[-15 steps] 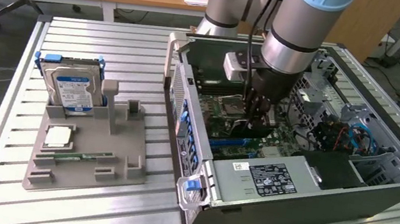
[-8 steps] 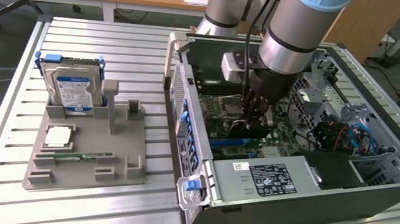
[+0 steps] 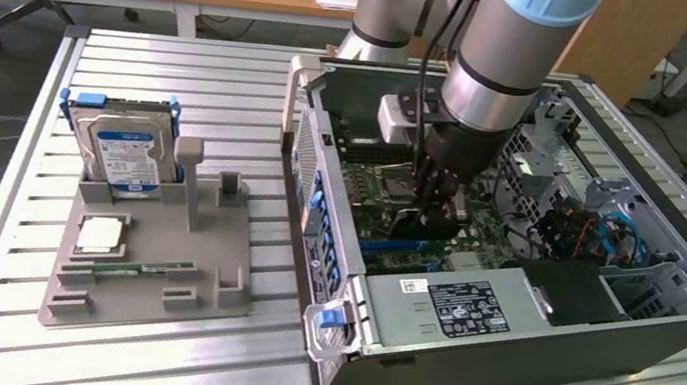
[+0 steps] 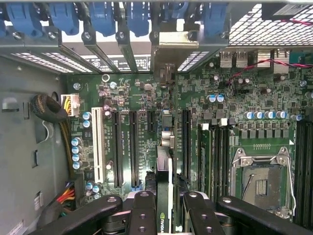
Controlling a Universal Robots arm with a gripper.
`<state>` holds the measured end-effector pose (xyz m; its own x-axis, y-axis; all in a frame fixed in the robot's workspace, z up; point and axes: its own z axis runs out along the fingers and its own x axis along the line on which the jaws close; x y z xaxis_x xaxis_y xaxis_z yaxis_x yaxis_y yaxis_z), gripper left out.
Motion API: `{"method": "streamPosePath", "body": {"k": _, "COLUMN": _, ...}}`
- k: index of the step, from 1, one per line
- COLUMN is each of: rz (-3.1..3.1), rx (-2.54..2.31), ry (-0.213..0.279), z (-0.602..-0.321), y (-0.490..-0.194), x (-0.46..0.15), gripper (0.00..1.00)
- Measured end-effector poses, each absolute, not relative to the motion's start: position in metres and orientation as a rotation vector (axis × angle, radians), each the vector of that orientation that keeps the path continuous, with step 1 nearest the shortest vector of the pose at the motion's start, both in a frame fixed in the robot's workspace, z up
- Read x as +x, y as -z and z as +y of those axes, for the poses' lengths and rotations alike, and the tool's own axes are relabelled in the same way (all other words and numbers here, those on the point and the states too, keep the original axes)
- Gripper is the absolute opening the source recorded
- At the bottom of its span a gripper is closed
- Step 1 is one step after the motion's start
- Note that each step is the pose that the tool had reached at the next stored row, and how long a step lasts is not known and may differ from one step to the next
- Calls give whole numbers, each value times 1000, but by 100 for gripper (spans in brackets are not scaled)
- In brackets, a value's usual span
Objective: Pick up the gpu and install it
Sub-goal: 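Insert the gpu into the slot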
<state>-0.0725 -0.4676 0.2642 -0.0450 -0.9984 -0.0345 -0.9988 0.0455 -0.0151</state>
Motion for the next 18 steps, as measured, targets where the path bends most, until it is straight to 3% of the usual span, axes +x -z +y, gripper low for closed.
{"method": "streamPosePath", "body": {"k": 18, "rz": 2245, "rx": -2147, "ry": -20, "z": -466, "y": -263, "x": -78, "gripper": 26}}
